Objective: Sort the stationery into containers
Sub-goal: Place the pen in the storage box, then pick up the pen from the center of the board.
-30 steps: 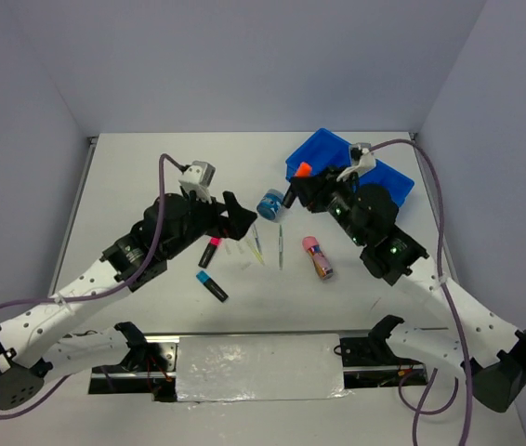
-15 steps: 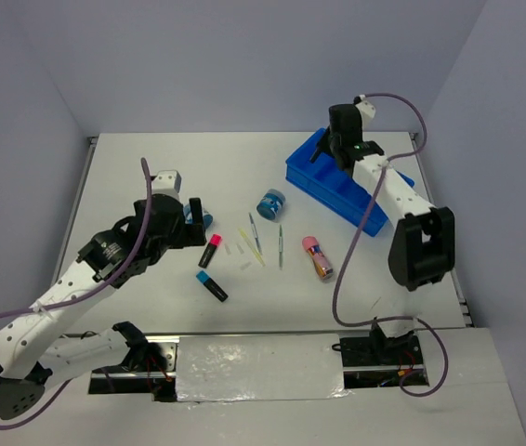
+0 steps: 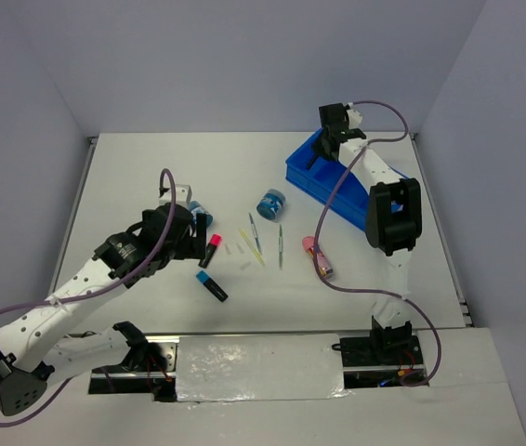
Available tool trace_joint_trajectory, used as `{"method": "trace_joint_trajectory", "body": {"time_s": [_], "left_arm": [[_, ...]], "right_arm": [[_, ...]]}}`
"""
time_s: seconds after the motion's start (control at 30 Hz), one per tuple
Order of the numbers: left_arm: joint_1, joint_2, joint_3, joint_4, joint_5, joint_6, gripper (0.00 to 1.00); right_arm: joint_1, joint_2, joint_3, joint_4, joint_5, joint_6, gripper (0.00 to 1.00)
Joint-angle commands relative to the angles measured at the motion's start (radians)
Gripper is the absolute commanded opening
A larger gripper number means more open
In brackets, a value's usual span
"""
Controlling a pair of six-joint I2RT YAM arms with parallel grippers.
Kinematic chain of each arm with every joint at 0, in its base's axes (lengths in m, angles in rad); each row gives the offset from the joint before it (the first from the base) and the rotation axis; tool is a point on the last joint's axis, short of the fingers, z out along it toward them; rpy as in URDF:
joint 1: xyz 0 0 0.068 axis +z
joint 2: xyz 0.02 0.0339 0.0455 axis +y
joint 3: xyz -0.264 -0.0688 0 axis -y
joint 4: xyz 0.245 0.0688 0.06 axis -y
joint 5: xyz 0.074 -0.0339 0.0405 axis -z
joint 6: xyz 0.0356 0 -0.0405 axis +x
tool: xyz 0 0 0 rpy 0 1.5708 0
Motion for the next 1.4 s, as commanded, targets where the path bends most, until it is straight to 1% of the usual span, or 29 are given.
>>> {"method": "trace_joint_trajectory", "body": {"time_s": [0.0, 0.07, 0.1, 0.17, 0.2, 0.27, 0.3, 0.43, 0.53, 0.57, 0.6, 0.63, 0.67, 0.7, 0.73, 0.77, 0.8, 0.83, 0.9, 0.93, 0.97, 1.0, 1.03, 1.13, 1.23, 1.37], "left_arm": [[0.001, -0.018, -0.009, 0.041, 0.012, 0.03, 0.99], [0.0, -0.021, -0.015, 0.053, 0.023, 0.024, 0.99], [0.001, -0.019, -0.014, 0.053, 0.022, 0.015, 0.99], [0.001, -0.004, -0.017, 0.059, 0.02, -0.019, 0.99], [0.0, 0.002, -0.021, 0.066, 0.02, -0.027, 0.99], [0.0, 0.031, -0.029, 0.081, 0.009, -0.056, 0.99], [0.001, 0.044, -0.031, 0.086, 0.006, -0.067, 0.99], [0.001, 0.105, -0.043, 0.11, -0.012, -0.084, 0.99], [0.006, 0.151, -0.064, 0.152, -0.014, -0.087, 0.99], [0.012, 0.168, -0.069, 0.171, -0.005, -0.084, 0.98], [0.016, 0.203, -0.074, 0.184, 0.005, -0.081, 0.96], [0.023, 0.223, -0.083, 0.199, 0.017, -0.075, 0.95], [0.029, 0.238, -0.087, 0.219, 0.035, -0.064, 0.95], [0.038, 0.275, -0.092, 0.262, 0.069, -0.043, 0.92], [0.041, 0.295, -0.1, 0.28, 0.083, -0.029, 0.91], [0.046, 0.314, -0.097, 0.288, 0.087, -0.019, 0.9], [0.05, 0.346, -0.094, 0.291, 0.08, -0.015, 0.88], [0.053, 0.36, -0.092, 0.309, 0.069, -0.009, 0.87], [0.087, 0.386, -0.1, 0.349, 0.084, 0.02, 0.85], [0.099, 0.412, -0.104, 0.381, 0.101, 0.03, 0.83], [0.108, 0.424, -0.104, 0.394, 0.101, 0.039, 0.83], [0.124, 0.45, -0.104, 0.405, 0.098, 0.05, 0.8], [0.128, 0.464, -0.103, 0.431, 0.107, 0.059, 0.79], [0.138, 0.519, -0.094, 0.452, 0.123, 0.082, 0.74], [0.138, 0.568, -0.086, 0.472, 0.146, 0.096, 0.74], [0.138, 0.611, -0.087, 0.492, 0.149, 0.094, 0.74]], "right_arm": [[-0.011, 0.022, 0.054, -0.013, -0.011, 0.011, 0.22], [-0.013, 0.034, 0.06, -0.005, -0.022, -0.003, 0.24], [-0.011, 0.039, 0.065, -0.007, -0.024, -0.009, 0.37], [-0.011, 0.047, 0.086, -0.021, -0.018, -0.015, 0.52], [-0.013, 0.047, 0.093, -0.028, -0.018, -0.021, 0.62], [-0.014, 0.042, 0.105, -0.034, -0.039, -0.029, 0.72], [-0.014, 0.037, 0.111, -0.044, -0.042, -0.03, 0.79], [-0.016, -0.03, 0.11, -0.051, -0.054, -0.053, 0.82], [-0.014, -0.154, 0.047, -0.021, -0.113, -0.102, 0.81], [-0.013, -0.236, 0.022, 0.007, -0.167, -0.142, 0.81], [-0.01, -0.283, -0.01, 0.021, -0.207, -0.164, 0.81], [-0.01, -0.327, -0.078, 0.03, -0.246, -0.182, 0.81], [-0.005, -0.426, -0.117, 0.042, -0.296, -0.229, 0.81], [0.004, -0.481, -0.163, 0.056, -0.38, -0.247, 0.8], [0.01, -0.536, -0.268, 0.068, -0.413, -0.264, 0.8], [0.022, -0.652, -0.329, 0.091, -0.445, -0.299, 0.8], [0.035, -0.714, -0.391, 0.135, -0.505, -0.313, 0.8], [0.059, -0.827, -0.506, 0.145, -0.525, -0.323, 0.8], [0.079, -0.936, -0.608, 0.183, -0.57, -0.342, 0.8], [0.099, -1.038, -0.701, 0.189, -0.596, -0.343, 0.8], [0.11, -1.085, -0.743, 0.202, -0.607, -0.336, 0.8], [0.114, -1.133, -0.784, 0.222, -0.617, -0.334, 0.8], [0.121, -1.212, -0.847, 0.225, -0.631, -0.33, 0.8], [0.122, -1.306, -0.914, 0.208, -0.639, -0.323, 0.8], [0.121, -1.406, -0.927, 0.159, -0.634, -0.337, 0.81], [0.122, -1.449, -0.927, 0.108, -0.631, -0.348, 0.81]]}}
